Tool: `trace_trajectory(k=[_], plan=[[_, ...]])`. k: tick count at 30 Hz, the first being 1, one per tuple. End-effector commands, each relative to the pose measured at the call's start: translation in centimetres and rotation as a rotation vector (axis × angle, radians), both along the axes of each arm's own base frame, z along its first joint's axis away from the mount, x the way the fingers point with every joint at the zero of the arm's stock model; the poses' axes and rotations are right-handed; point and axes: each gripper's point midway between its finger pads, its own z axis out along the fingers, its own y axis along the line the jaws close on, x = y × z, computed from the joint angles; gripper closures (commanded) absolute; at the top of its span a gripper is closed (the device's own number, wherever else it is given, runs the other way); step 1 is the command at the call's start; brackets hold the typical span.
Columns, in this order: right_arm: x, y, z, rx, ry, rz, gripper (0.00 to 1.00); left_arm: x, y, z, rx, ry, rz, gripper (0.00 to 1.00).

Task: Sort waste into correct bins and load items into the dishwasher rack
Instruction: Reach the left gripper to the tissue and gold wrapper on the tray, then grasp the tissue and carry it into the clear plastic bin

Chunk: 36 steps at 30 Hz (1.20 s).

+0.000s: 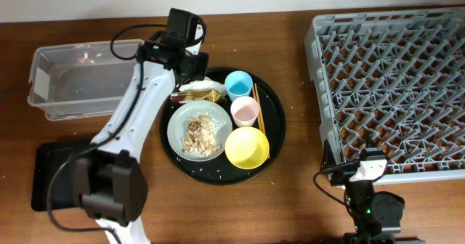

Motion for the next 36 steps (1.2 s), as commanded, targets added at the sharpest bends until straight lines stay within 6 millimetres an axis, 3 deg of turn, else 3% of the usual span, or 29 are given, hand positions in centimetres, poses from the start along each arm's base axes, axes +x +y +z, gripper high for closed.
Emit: trace_trajectory(k=[1,3,6,9,11,13,14,15,17,19,20,21,26,27,29,33,36], plan=[[0.0,-0.2,-0.3,-0.007,0.003,-0.007,0.02,1.7,-0.3,-4.1,0.000,0.036,0.055,0.52],[0.0,-0.2,-0.3,-0.007,0.003,-0.007,0.02,2.9,-0.6,-7.3,0.006,0.054,0.057,0.48],[0.0,-0.2,-0.3,-0.007,0.003,-0.007,0.02,3.0,-0.6,-11.0,0.024,0.106,0.057,0.47],[0.0,-0.2,-0.3,-0.007,0.003,-0.007,0.01,2.7,-0.6,-12.5,0.034,0.135,0.056,0.45],[0.0,-0.2,-0.3,-0.007,0.003,-0.007,0.02,2.0,-0.4,-14.8,0.051,0.194,0.054,0.45],[0.0,-0.2,-0.3,-0.007,0.003,-0.007,0.02,1.5,-0.3,-15.1,0.058,0.214,0.055,0.46],[0.0,-0.2,-0.3,-0.007,0.003,-0.007,0.02,1.6,-0.3,-15.1,0.058,0.213,0.055,0.63],[0.0,-0.2,-0.3,-0.007,0.003,-0.007,0.02,1.6,-0.3,-15.0,0.057,0.211,0.055,0.73],[0.0,-0.2,-0.3,-0.007,0.003,-0.007,0.02,2.1,-0.5,-13.2,0.044,0.173,0.055,0.89],[0.0,-0.2,-0.3,-0.007,0.003,-0.007,0.02,2.7,-0.7,-8.8,0.014,0.091,0.057,0.99],[0.0,-0.2,-0.3,-0.007,0.003,-0.007,0.02,2.9,-0.7,-5.3,-0.009,0.026,0.056,0.99],[0.0,-0.2,-0.3,-0.007,0.003,-0.007,0.02,2.7,-0.7,-3.4,-0.020,-0.004,0.056,0.99],[0.0,-0.2,-0.3,-0.007,0.003,-0.007,0.02,1.4,0.0,2.8,-0.043,-0.093,0.062,0.99],[0.0,-0.2,-0.3,-0.007,0.003,-0.007,0.02,1.6,1.5,4.3,0.000,-0.141,0.107,0.99],[0.0,-0.2,-0.3,-0.007,0.003,-0.007,0.01,2.4,6.9,7.0,0.106,-0.250,0.314,0.99],[0.0,-0.2,-0.3,-0.007,0.003,-0.007,0.02,2.6,18.4,7.4,-0.013,-0.294,0.772,0.95],[0.0,-0.2,-0.3,-0.007,0.003,-0.007,0.02,2.7,23.1,7.4,-0.038,-0.321,0.878,0.90]])
